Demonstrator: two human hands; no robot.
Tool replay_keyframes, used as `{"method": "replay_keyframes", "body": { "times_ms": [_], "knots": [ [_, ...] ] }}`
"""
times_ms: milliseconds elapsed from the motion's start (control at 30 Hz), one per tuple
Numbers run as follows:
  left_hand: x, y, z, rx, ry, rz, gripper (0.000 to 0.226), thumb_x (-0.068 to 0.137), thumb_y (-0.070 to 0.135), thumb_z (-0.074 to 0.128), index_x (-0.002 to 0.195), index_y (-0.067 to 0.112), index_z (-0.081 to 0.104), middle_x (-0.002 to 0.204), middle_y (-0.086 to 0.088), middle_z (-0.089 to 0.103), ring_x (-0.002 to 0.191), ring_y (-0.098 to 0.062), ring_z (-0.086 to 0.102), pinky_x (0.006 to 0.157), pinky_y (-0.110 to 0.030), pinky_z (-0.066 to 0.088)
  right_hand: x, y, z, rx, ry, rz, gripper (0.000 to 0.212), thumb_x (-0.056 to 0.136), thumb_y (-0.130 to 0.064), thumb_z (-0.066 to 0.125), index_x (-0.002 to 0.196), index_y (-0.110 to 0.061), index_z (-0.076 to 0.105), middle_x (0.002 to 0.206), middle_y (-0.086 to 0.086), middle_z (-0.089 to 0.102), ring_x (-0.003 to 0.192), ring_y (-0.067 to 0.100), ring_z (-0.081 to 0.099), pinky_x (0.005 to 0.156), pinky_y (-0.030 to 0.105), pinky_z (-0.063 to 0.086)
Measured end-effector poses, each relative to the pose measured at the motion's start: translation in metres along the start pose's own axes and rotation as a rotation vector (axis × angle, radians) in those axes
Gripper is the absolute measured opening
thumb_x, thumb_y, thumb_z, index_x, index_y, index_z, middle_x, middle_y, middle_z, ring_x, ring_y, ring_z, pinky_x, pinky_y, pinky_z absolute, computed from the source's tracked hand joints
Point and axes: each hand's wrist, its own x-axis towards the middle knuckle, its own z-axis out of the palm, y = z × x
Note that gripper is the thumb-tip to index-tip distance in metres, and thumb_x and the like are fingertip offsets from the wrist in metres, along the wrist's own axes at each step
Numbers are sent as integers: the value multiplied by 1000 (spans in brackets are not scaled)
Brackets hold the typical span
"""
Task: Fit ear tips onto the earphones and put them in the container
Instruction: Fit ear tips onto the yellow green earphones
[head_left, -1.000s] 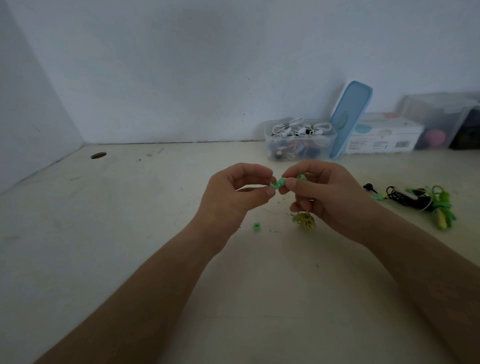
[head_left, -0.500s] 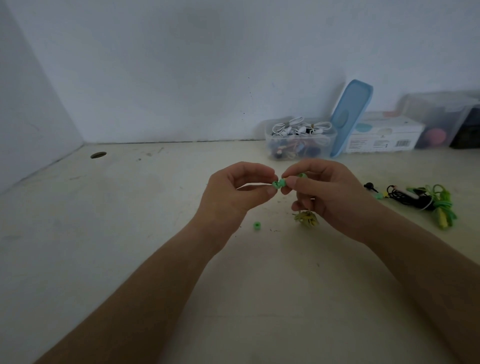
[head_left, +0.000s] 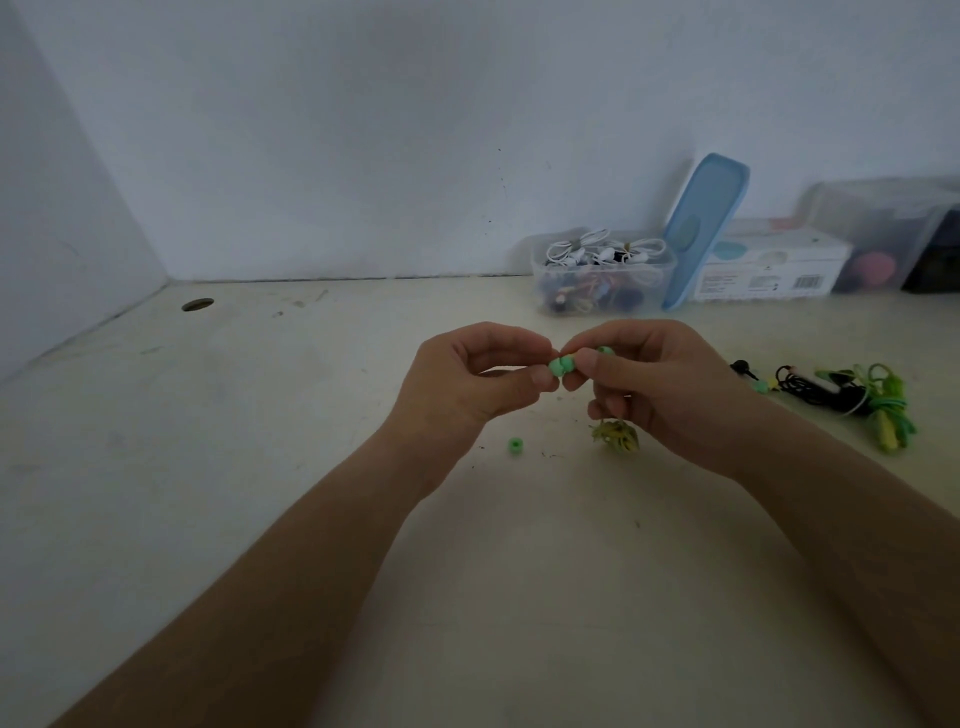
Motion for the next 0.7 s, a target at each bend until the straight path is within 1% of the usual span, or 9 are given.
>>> {"method": "replay_keyframes", "body": {
  "times_ms": [133, 233, 333, 433, 533, 700],
  "knots": [
    [0, -1, -3, 34, -40, -7, 18, 69, 10, 80, 82, 23, 76, 87, -6, 75, 84, -22, 71, 80, -33, 55, -1, 0, 0, -5, -66, 32, 22, 79, -18, 66, 96, -7, 74, 81, 11, 71, 54, 14, 46, 63, 28, 53],
    [-1, -1, -3, 40, -92, -24, 17, 72, 8, 77, 86, 17, 75, 88, -10, 75, 82, -23, 71, 78, -32, 55, -2, 0, 0, 4, -84, 33, 19, 78, -19, 67, 92, -9, 75, 79, 11, 70, 52, 14, 45, 63, 28, 53],
    [-2, 1, -2, -11, -119, -47, 21, 69, 10, 75, 89, 11, 75, 87, -14, 75, 79, -23, 72, 74, -30, 57, -2, 0, 0, 1, -79, 26, 20, 77, -18, 67, 93, -7, 73, 77, 11, 69, 52, 13, 46, 64, 27, 54],
    [-2, 2, -2, -14, -108, -55, 19, 74, 4, 73, 92, 9, 74, 88, -16, 76, 79, -24, 73, 73, -28, 58, -2, 0, 1, 6, -63, 17, 22, 76, -17, 67, 93, -4, 71, 75, 10, 69, 50, 12, 46, 64, 25, 55],
    [-2, 2, -2, -3, -87, -50, 20, 79, -4, 70, 90, 11, 76, 87, -14, 76, 79, -23, 74, 73, -26, 58, -1, 2, 2, -2, -36, 5, 24, 75, -17, 68, 94, -3, 70, 75, 10, 70, 49, 9, 48, 64, 25, 56],
    [-3, 3, 0, -7, -52, -52, 21, 80, -5, 71, 88, 13, 77, 85, -14, 76, 79, -22, 74, 74, -26, 58, 0, 4, 2, -34, -9, -31, 24, 77, -16, 68, 95, -1, 69, 79, 13, 71, 50, 5, 56, 66, 25, 56]
  ]
}}
